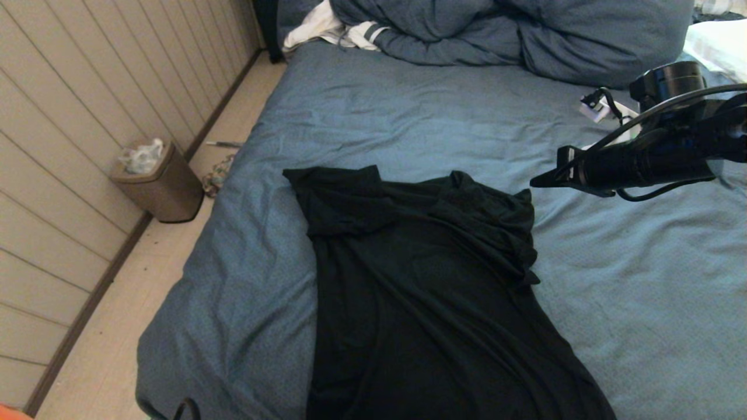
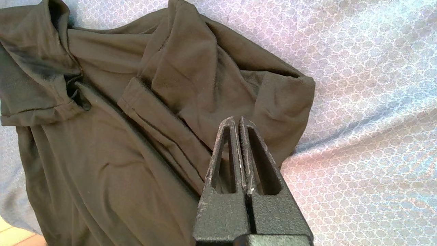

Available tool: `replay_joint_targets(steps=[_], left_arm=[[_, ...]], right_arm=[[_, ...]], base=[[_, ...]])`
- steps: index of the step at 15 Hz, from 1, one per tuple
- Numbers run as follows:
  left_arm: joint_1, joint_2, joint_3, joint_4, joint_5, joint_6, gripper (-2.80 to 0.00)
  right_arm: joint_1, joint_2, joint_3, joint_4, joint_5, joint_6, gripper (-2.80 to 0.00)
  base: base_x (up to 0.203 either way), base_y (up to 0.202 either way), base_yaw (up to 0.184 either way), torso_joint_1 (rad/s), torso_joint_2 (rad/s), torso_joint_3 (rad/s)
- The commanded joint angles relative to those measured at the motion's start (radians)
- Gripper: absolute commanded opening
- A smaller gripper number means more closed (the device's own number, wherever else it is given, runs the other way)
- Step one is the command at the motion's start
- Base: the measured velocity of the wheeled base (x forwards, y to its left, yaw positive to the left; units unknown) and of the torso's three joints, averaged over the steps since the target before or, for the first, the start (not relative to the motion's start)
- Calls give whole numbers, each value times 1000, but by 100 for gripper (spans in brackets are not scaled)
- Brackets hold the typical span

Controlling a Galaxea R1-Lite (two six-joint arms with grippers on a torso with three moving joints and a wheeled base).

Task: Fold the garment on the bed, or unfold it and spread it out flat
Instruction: Unford the black T-shirt

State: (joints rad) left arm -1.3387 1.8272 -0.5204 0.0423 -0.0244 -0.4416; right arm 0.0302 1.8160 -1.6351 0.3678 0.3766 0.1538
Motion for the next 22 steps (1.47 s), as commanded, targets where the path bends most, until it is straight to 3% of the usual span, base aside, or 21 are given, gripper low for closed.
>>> replay_joint_targets(steps=[1,5,10,14,19,20,21,22], left_arm=[[-2,-73,-3,-8,15,-12,0],[9,-142,-28,-4,55,-39,0],[143,-74,-123,-12,95,-12,0],[306,-61,-187,-93,98,108,0],[508,-89,-385,-72,99,211,0],[542,-84,-424,-71,99,226,-63],[576,-76,-469,-71,99,240,-280],[605,-68,-522,-70,97,246,-280]], right_arm=[[-1,-1,0,2,2,1,-280],[0,0,1,2,2,0,-280],[2,-1,3,2,2,1,-280],[0,-6,3,2,4,1,-280],[2,-6,3,2,2,1,-280],[2,-4,3,2,2,0,-280],[2,-4,3,2,2,0,-280],[2,-4,3,2,3,0,-280]], base=[[0,0,0,0,0,0],[0,0,0,0,0,0],[0,0,0,0,0,0],[0,0,0,0,0,0],[0,0,0,0,0,0],[0,0,0,0,0,0],[0,0,0,0,0,0],[0,0,0,0,0,0]])
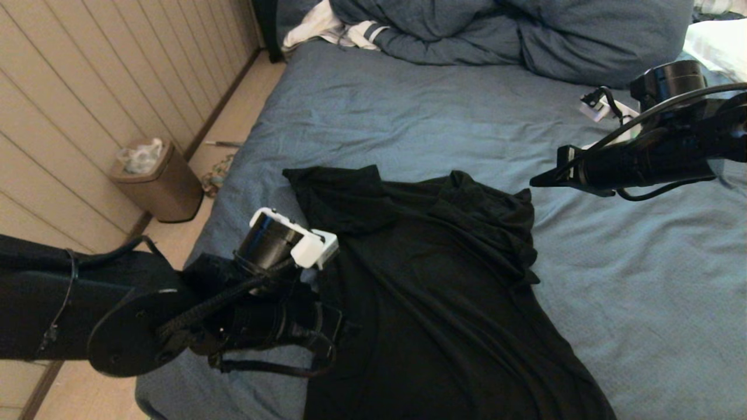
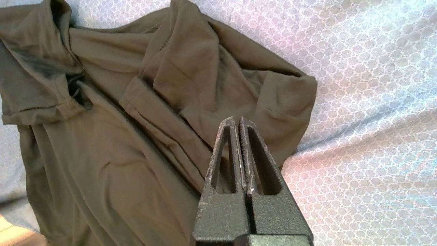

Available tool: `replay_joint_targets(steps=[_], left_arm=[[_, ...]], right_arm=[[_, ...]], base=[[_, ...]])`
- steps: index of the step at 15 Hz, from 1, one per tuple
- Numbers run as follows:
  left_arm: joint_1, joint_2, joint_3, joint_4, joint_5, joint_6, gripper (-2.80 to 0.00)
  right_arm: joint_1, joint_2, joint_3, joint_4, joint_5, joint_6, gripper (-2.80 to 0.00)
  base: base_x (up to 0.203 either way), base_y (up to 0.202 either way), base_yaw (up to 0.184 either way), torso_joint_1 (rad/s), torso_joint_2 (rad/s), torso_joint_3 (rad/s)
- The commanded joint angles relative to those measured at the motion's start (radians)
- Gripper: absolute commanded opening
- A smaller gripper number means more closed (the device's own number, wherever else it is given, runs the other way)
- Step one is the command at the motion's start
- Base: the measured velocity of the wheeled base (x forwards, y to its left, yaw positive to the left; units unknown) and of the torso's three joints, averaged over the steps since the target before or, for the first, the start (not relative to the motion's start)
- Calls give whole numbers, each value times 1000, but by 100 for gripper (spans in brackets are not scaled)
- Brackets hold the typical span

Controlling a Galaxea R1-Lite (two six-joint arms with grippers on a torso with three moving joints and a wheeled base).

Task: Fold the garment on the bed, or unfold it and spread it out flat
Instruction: Unford the black T-shirt

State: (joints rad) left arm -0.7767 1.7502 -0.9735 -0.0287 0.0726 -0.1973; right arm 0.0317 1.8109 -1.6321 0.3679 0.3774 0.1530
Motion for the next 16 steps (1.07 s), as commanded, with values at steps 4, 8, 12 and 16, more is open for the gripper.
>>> replay_joint_targets(steps=[4,8,12,16], left_arm=[[103,67,-374,53,-1,7,-280],[110,223,-731,190,0,-7,-280],[95,391,-914,218,87,-16,-280],[50,442,-919,140,153,-12,0]], right_arm=[[-1,2,0,2,1,1,-280],[-1,1,-1,2,1,0,-280],[-3,4,-6,2,1,0,-280],[-3,4,-5,2,0,0,-280]], base=[[0,0,0,0,0,0],[0,0,0,0,0,0],[0,0,0,0,0,0],[0,0,0,0,0,0]])
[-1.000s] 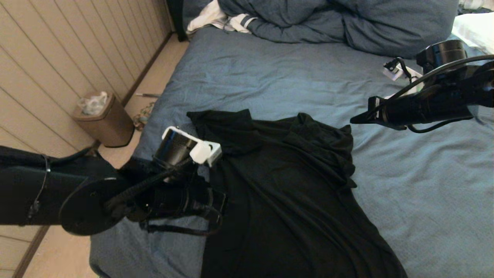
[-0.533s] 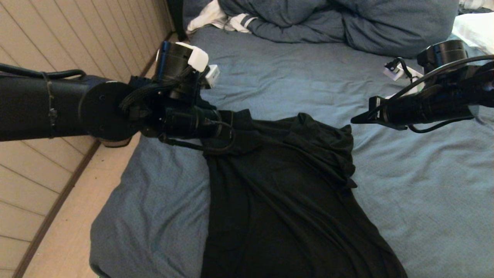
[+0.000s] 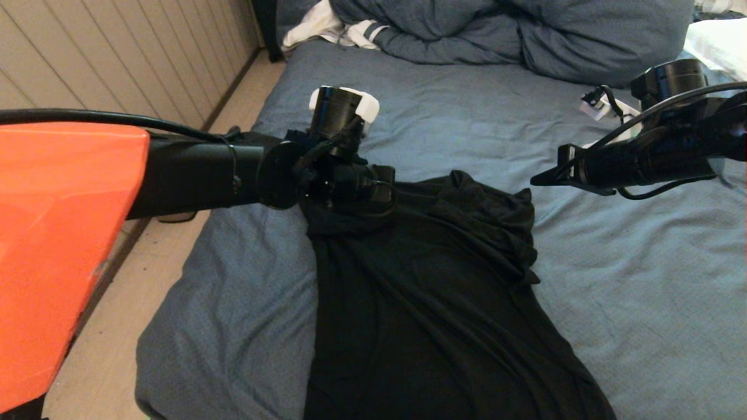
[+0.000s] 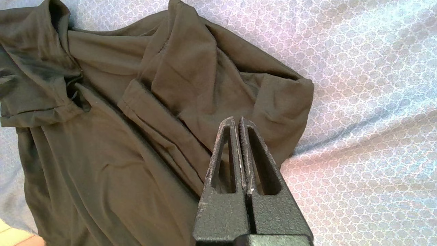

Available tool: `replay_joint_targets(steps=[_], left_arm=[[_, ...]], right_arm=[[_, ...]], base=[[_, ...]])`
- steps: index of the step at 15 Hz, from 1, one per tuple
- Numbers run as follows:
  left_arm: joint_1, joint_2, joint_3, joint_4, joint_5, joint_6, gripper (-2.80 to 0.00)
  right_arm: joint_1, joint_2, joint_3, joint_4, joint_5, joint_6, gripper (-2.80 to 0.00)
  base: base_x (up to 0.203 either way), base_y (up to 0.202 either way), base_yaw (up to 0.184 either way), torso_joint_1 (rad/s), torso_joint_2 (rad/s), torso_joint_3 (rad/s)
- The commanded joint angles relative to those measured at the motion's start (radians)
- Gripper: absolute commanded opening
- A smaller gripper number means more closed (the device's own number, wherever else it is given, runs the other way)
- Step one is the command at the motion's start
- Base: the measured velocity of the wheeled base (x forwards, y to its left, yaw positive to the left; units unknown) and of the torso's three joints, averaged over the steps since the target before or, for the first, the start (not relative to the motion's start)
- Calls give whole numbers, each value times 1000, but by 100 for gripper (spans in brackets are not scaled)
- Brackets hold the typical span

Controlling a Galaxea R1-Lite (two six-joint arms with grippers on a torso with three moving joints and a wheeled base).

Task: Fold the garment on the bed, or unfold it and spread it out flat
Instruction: Unford the black T-shirt

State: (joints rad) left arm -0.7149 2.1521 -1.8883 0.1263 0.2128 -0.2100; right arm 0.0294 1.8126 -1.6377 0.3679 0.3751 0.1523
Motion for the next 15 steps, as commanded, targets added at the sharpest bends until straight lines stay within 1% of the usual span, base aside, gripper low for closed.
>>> replay_joint_targets(steps=[1,6,10,11,15], left_arm=[[-15,50,-3,-23,22,1,0],[-18,108,-2,-28,23,-21,0],[-18,109,-2,-27,24,-17,0],[-18,107,1,-25,25,-18,-280],[-17,93,1,-22,26,-19,-280]], right_arm=[[1,4,1,2,2,1,-280],[1,7,2,2,0,1,-280],[1,18,1,2,-1,1,-280],[1,19,-1,2,-1,1,-280],[3,24,1,2,-1,3,-280]], base=[[0,0,0,0,0,0],[0,0,0,0,0,0],[0,0,0,0,0,0],[0,0,0,0,0,0],[0,0,0,0,0,0]])
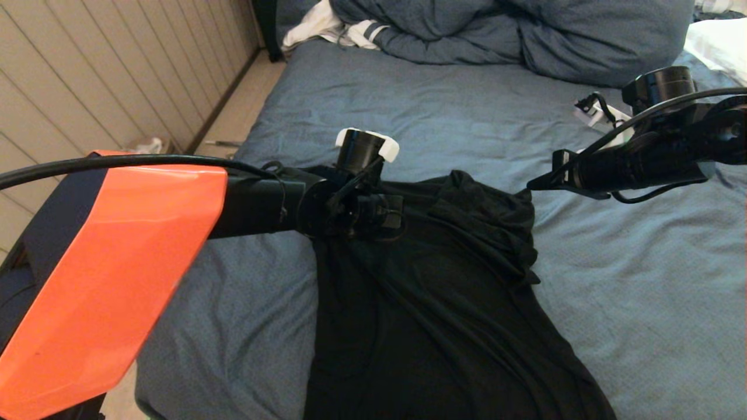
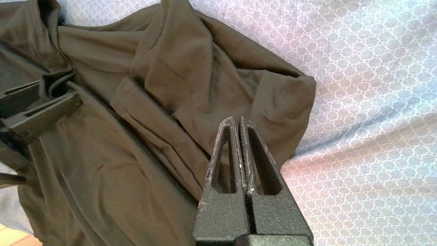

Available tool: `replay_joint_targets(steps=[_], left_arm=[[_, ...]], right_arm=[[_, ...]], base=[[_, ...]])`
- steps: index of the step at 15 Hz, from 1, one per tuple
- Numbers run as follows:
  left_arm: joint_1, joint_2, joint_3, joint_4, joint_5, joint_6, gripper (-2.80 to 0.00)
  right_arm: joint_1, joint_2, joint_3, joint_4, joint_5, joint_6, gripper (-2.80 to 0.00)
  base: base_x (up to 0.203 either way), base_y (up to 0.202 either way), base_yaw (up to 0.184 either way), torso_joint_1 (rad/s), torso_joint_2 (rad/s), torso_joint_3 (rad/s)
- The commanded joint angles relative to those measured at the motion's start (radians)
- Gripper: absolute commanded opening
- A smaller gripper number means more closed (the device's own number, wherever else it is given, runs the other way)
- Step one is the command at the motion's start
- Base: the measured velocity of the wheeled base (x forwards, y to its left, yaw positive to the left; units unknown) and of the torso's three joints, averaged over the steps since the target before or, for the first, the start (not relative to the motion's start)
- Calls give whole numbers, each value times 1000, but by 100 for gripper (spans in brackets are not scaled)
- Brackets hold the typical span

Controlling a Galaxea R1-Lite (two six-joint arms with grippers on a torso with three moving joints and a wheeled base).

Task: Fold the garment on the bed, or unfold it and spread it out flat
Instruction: Unford the black T-shirt

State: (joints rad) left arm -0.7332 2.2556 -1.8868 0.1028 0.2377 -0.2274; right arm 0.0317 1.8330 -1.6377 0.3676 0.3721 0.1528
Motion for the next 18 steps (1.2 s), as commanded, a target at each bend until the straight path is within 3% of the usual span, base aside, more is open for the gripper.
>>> replay_joint_targets(steps=[1,7,10,14,18], left_arm=[[1,-13,0,2,2,-3,-280],[50,-61,8,0,38,-47,-280],[174,-163,49,1,38,-69,-280],[394,-341,297,-55,-7,-73,-280],[499,-466,610,-221,-41,-71,-280]], right_arm=[[1,5,-1,2,2,2,-280],[2,6,4,2,2,2,-280],[5,5,7,2,4,4,-280],[4,2,6,2,4,2,-280],[19,3,16,2,4,2,-280]], base=[[0,0,0,0,0,0],[0,0,0,0,0,0],[0,0,0,0,0,0],[0,0,0,0,0,0],[0,0,0,0,0,0]])
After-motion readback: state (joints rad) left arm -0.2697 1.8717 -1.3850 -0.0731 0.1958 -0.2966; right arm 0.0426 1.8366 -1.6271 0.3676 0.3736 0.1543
